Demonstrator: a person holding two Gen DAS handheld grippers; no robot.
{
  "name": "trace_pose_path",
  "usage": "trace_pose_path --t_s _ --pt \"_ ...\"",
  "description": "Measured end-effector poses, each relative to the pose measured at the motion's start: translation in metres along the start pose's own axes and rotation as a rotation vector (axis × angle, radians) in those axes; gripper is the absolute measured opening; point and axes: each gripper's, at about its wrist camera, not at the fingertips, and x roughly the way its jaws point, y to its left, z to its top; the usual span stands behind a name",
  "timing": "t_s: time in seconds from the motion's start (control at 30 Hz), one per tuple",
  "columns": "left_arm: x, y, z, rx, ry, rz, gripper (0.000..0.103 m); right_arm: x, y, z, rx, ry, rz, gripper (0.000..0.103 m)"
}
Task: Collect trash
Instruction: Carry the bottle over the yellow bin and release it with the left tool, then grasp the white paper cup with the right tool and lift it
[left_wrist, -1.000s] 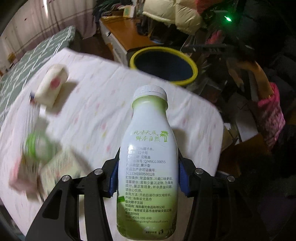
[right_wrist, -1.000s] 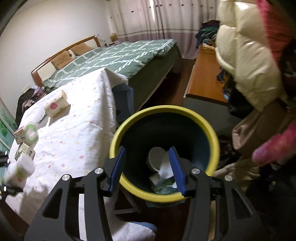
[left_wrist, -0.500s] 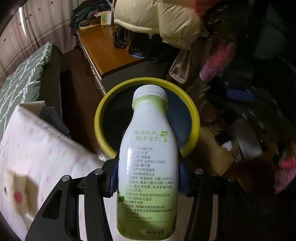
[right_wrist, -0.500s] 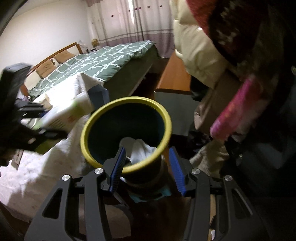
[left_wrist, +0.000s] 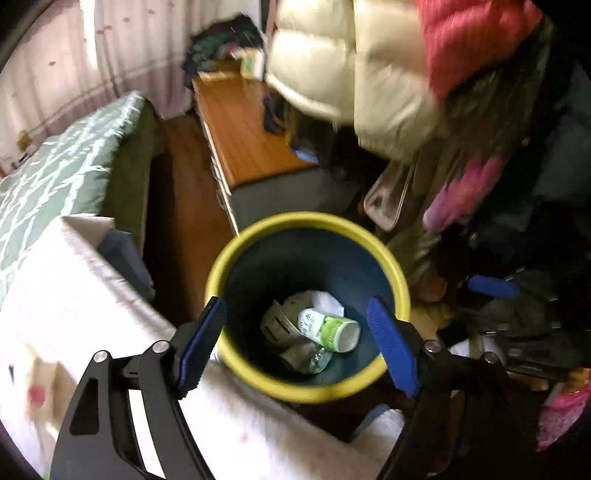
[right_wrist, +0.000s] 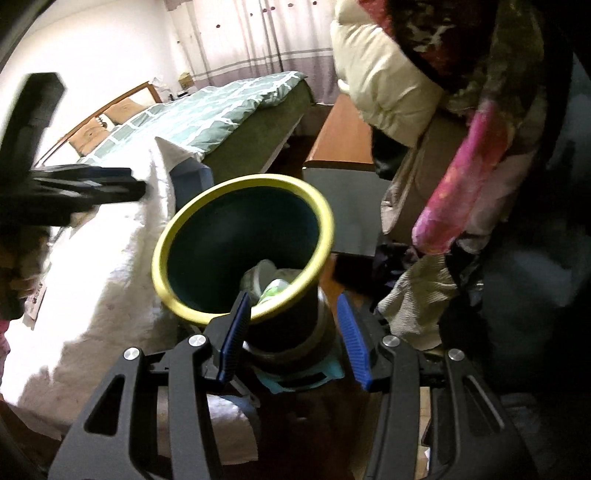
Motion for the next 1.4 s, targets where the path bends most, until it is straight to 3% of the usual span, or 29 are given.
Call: trace_pose_path --t_s 0.2,0.33,0.5,0.77,1.0,1.2,1.23,1.37,1.4 --pt "-0.105 0.017 -0.057 -0.101 -0.189 0.112 0.092 0.008 0.026 0.001 -0.037 0.012 0.049 0.047" --pt "-0.166 0.035 -0.112 -0.169 -0.269 0.252 0.094 0.014 0.055 0.005 -0.091 0.024 0.088 0.047" --pt "-0.231 0.067 -0.187 -0.325 -0.331 0.446 0.098 0.020 0.108 0.011 -0.175 0.029 0.148 0.047" --pt "-0.287 0.102 -0.291 -0.513 -0.331 0.665 0.098 0.028 0.220 0.025 -0.340 0.032 0.287 0.047" --pt "-0.311 0.123 -0.338 -0.595 -0.369 0.668 0.098 0.040 0.321 0.035 -0.464 0.053 0.427 0.047" --pt "-0.301 0.133 -0.350 -0.617 -0.358 0.642 0.098 0.064 0.361 0.065 -0.480 0.037 0.406 0.047" --pt "-0.299 0.134 -0.350 -0.621 -0.355 0.640 0.098 0.070 0.364 0.074 -0.477 0.025 0.391 0.050" --pt "-0.292 0.140 -0.356 -0.640 -0.342 0.626 0.098 0.086 0.368 0.108 -0.517 -0.044 0.355 0.087" --pt "-0.292 0.141 -0.356 -0.643 -0.339 0.625 0.098 0.090 0.370 0.113 -0.532 -0.050 0.349 0.090"
